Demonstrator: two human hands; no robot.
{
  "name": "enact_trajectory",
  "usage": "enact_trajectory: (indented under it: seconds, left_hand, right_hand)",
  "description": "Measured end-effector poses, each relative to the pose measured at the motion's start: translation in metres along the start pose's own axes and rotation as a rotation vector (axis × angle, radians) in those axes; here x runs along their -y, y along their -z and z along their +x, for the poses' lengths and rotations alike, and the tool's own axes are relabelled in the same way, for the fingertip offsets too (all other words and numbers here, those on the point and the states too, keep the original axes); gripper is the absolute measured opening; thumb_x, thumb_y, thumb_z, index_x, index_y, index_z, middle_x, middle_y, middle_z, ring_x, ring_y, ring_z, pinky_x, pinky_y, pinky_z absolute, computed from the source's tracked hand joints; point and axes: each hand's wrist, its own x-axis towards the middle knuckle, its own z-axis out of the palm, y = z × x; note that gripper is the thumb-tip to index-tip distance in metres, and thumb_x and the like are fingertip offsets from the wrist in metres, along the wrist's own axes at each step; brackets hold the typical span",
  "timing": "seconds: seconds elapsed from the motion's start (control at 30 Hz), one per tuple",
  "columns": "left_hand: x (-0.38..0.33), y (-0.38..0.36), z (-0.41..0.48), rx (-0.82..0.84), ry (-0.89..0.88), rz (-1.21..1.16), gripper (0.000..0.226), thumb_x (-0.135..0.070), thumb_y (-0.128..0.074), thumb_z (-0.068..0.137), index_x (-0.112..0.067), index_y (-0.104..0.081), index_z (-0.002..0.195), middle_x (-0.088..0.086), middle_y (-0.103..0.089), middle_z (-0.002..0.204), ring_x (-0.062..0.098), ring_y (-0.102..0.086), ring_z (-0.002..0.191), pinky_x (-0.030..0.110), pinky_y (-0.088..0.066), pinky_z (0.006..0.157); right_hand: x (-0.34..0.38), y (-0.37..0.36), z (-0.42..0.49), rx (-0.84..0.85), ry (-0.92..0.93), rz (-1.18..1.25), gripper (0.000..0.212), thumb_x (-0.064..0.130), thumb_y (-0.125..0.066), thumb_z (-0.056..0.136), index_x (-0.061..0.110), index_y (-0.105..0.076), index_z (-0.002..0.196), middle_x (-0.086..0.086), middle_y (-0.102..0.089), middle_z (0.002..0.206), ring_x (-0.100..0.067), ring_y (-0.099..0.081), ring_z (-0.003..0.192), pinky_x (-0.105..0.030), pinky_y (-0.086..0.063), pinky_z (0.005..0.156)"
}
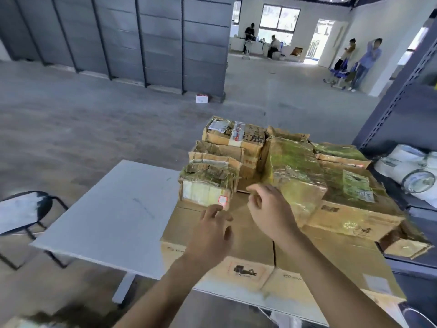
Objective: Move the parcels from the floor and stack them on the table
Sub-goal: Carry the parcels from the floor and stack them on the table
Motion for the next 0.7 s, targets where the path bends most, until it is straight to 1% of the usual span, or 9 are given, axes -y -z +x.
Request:
enact_trajectory:
  seconds: [0.07, 0.13, 0.23, 0.37, 0.47, 0.5, 0.57, 0.63, 0.7]
  left_hand:
    - [0.015, 0.013, -0.033, -0.047, 0.092, -0.004, 0.024, -0.013, -0.057, 0.087, -0.014, -0.063, 0.110, 0.003, -0.048, 0.127, 0.020, -0.047, 0.121, 0.029, -0.042, 0.094]
    - [0.032, 0.032, -0.068, -0.079, 0.201, 0.012, 0.022, -0.012, -0.058, 0.086, -0.015, -0.064, 0.106, 0.002, -0.051, 0.123, 0.021, -0.052, 0.115, 0.030, -0.045, 0.090]
    - [0.062, 0.071, -0.122, -0.104, 0.360, 0.054, 0.021, -0.010, -0.059, 0.085, -0.013, -0.066, 0.104, 0.006, -0.054, 0.120, 0.024, -0.055, 0.109, 0.025, -0.040, 0.090]
    - [0.108, 0.127, -0.193, -0.199, 0.579, 0.076, 0.018, -0.010, -0.059, 0.087, -0.014, -0.067, 0.102, 0.005, -0.059, 0.115, 0.019, -0.057, 0.102, 0.015, -0.034, 0.077]
    - [0.142, 0.164, -0.241, -0.264, 0.759, 0.051, 0.017, -0.011, -0.057, 0.086, -0.015, -0.068, 0.099, 0.008, -0.064, 0.109, 0.019, -0.059, 0.099, 0.023, -0.039, 0.077]
    - [0.153, 0.175, -0.255, -0.294, 0.807, 0.036, 0.017, -0.011, -0.057, 0.086, -0.015, -0.068, 0.098, 0.009, -0.066, 0.107, 0.021, -0.061, 0.099, 0.026, -0.043, 0.080]
    - [0.177, 0.195, -0.284, -0.363, 0.886, -0.008, 0.017, -0.009, -0.057, 0.084, -0.013, -0.070, 0.095, 0.009, -0.070, 0.102, 0.022, -0.064, 0.097, 0.031, -0.049, 0.082]
    - [0.203, 0.212, -0.310, -0.404, 0.942, -0.053, 0.017, -0.008, -0.057, 0.084, -0.011, -0.070, 0.094, 0.008, -0.072, 0.098, 0.022, -0.066, 0.096, 0.033, -0.050, 0.081]
    - [0.234, 0.228, -0.335, -0.408, 0.978, -0.076, 0.017, -0.009, -0.057, 0.084, -0.011, -0.070, 0.094, 0.006, -0.072, 0.097, 0.022, -0.066, 0.095, 0.034, -0.051, 0.082]
  right_hand:
    - [0.012, -0.019, -0.018, 0.061, 0.009, 0.142, 0.023, 0.021, -0.054, 0.094, 0.021, -0.066, 0.114, 0.003, -0.065, 0.103, -0.013, -0.059, 0.084, -0.025, -0.046, 0.068]
    - [0.027, -0.043, -0.038, 0.139, -0.001, 0.269, 0.022, 0.018, -0.056, 0.094, 0.018, -0.068, 0.112, 0.000, -0.068, 0.102, -0.016, -0.063, 0.086, -0.027, -0.047, 0.070]
    - [0.061, -0.086, -0.072, 0.312, -0.023, 0.401, 0.018, 0.019, -0.057, 0.094, 0.017, -0.068, 0.107, 0.001, -0.069, 0.095, -0.020, -0.066, 0.087, -0.025, -0.044, 0.070]
    - [0.114, -0.140, -0.123, 0.560, 0.005, 0.504, 0.017, 0.027, -0.051, 0.093, 0.037, -0.062, 0.101, 0.013, -0.065, 0.088, -0.008, -0.067, 0.076, -0.022, -0.046, 0.063]
    - [0.156, -0.176, -0.152, 0.679, 0.022, 0.515, 0.015, 0.028, -0.051, 0.092, 0.039, -0.061, 0.096, 0.012, -0.066, 0.080, -0.008, -0.064, 0.074, -0.012, -0.043, 0.060]
    - [0.170, -0.187, -0.160, 0.712, 0.032, 0.520, 0.015, 0.027, -0.052, 0.093, 0.040, -0.060, 0.094, 0.011, -0.066, 0.080, -0.009, -0.064, 0.075, -0.013, -0.044, 0.062]
    - [0.198, -0.212, -0.174, 0.786, 0.040, 0.529, 0.015, 0.028, -0.053, 0.095, 0.042, -0.056, 0.093, 0.008, -0.068, 0.092, -0.014, -0.067, 0.078, -0.022, -0.047, 0.068]
    - [0.228, -0.238, -0.187, 0.854, 0.048, 0.518, 0.013, 0.033, -0.051, 0.094, 0.045, -0.055, 0.091, 0.009, -0.067, 0.100, -0.009, -0.068, 0.073, -0.024, -0.046, 0.067]
    - [0.257, -0.268, -0.196, 0.891, 0.039, 0.513, 0.011, 0.043, -0.048, 0.089, 0.051, -0.055, 0.086, 0.013, -0.066, 0.097, -0.005, -0.067, 0.071, -0.025, -0.048, 0.069]
